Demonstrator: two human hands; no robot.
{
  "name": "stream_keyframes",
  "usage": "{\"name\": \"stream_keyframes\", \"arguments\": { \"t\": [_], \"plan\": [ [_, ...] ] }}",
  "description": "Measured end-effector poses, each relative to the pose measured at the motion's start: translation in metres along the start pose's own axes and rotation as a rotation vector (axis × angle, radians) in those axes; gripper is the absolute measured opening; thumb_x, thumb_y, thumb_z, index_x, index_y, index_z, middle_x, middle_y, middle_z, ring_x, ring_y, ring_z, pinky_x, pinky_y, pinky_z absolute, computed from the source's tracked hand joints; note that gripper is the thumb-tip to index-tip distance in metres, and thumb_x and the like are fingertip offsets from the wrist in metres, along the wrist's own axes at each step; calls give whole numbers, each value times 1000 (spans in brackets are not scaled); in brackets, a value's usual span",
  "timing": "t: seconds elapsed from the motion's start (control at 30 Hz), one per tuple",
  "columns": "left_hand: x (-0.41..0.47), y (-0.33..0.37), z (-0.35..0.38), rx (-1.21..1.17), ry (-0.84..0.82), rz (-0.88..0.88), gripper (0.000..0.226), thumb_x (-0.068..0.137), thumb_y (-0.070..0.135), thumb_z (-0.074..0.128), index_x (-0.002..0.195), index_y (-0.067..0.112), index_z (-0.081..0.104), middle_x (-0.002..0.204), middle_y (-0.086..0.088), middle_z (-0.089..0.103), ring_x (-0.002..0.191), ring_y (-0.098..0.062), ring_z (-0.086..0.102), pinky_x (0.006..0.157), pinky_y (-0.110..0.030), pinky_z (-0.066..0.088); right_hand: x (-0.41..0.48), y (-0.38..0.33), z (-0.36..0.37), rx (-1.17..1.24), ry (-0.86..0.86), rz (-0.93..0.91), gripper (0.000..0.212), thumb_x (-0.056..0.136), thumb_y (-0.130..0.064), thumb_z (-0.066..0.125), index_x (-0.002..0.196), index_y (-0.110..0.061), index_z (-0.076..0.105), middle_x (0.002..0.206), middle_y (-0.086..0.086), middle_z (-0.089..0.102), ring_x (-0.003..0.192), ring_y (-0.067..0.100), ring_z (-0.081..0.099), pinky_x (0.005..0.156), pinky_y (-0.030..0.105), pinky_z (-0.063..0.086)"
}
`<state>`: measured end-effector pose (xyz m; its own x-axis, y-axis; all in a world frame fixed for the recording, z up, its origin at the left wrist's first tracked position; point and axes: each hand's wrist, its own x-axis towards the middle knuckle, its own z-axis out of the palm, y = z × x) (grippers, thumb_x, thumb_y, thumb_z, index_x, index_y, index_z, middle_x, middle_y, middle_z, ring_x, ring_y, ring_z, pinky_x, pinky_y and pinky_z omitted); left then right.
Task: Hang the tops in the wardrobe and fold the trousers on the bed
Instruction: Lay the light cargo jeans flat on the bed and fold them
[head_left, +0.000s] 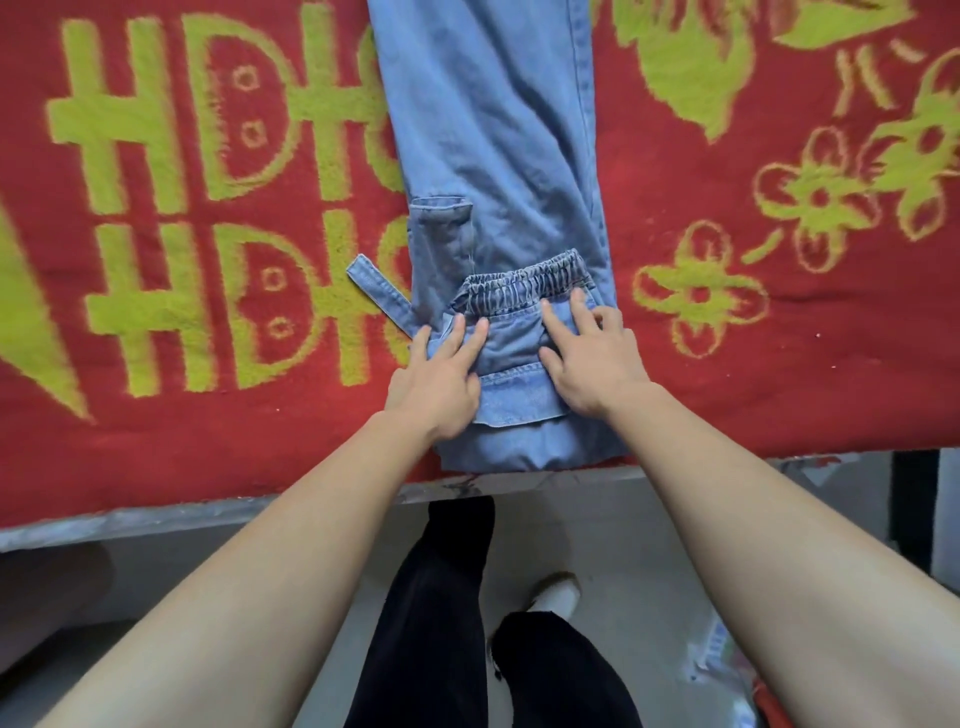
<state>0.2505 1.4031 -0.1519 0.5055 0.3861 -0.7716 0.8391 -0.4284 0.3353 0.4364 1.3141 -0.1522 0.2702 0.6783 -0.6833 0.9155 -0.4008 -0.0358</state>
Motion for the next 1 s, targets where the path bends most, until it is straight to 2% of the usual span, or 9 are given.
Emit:
{"name": "stream_keyframes", "arguments": {
  "t": [0.17, 0.3, 0.43, 0.5, 0.6, 0.7, 0.8, 0.87, 1.0],
  "plan": [
    [-24, 3, 9, 117, 314, 112, 62, 100, 40, 39, 156, 27, 17, 164, -6, 14, 150, -33, 11, 112, -52, 30, -26, 15, -1, 194, 130, -123, 72, 99, -56, 37, 158, -23, 13, 165, 13, 6, 144, 33, 24, 110, 49, 32],
    [-51, -7, 37, 214, 643, 383, 81, 92, 65, 43, 151, 9, 35, 160, -23, 17, 149, -37, 14, 115, -60, 19, -70, 19, 21, 184, 217, -300, 111, 78, -84, 45, 159, -15, 12, 164, 20, -3, 152, 35, 4, 121, 51, 17],
    [-65, -11, 67, 508, 404, 474, 91, 86, 56, 58, 155, 9, 22, 162, -17, 14, 150, -37, 11, 117, -60, 14, -91, 30, 53, -141, 220, -354, 101, 78, -44, 74, 158, -16, 18, 162, 25, 5, 148, 48, 9, 118, 57, 20],
    [-61, -7, 77, 626, 283, 349, 92, 88, 39, 59, 156, 8, 5, 163, -16, 8, 150, -39, 5, 119, -58, 5, -92, 26, 62, -184, 245, -290, 84, 89, -14, 61, 158, -17, 13, 163, 23, 3, 146, 50, 14, 117, 55, 23],
    [-57, 9, 82, 658, 279, 237, 90, 89, 24, 58, 156, 10, -1, 163, -18, 5, 149, -42, 4, 118, -61, 3, -88, 20, 60, -198, 181, -245, 81, 91, -4, 51, 158, -17, 8, 163, 22, -1, 145, 48, 19, 114, 51, 29],
    [-62, 25, 74, 583, 276, 198, 81, 86, 12, 61, 153, 12, 16, 159, -18, 21, 146, -38, 19, 116, -54, 18, -88, 20, 39, -92, 139, -284, 72, 87, -4, 56, 152, -19, 31, 163, 20, 11, 136, 40, 37, 103, 49, 43],
    [-76, 32, 50, 321, 356, 149, 43, 83, 1, 54, 124, 13, 48, 125, -12, 57, 119, -35, 51, 83, -43, 43, -103, 20, 13, -21, 92, -297, 64, 85, -7, 57, 145, -26, 44, 163, 12, 18, 128, 33, 49, 92, 43, 49],
    [-90, 35, 39, 218, 347, 132, 40, 83, 12, 53, 123, 13, 51, 123, -12, 57, 117, -35, 54, 86, -43, 47, -117, 17, -1, 43, 101, -281, 62, 85, -9, 56, 143, -29, 48, 163, 9, 21, 128, 31, 52, 95, 42, 47],
    [-129, 41, 52, 401, 303, 78, 105, 78, 59, 61, 156, 14, 9, 163, -10, 9, 151, -26, 7, 118, -51, 16, -145, 18, -16, 196, 193, -285, 59, 85, -8, 55, 139, -30, 55, 159, 10, 33, 135, 26, 48, 108, 39, 39]
  ]
}}
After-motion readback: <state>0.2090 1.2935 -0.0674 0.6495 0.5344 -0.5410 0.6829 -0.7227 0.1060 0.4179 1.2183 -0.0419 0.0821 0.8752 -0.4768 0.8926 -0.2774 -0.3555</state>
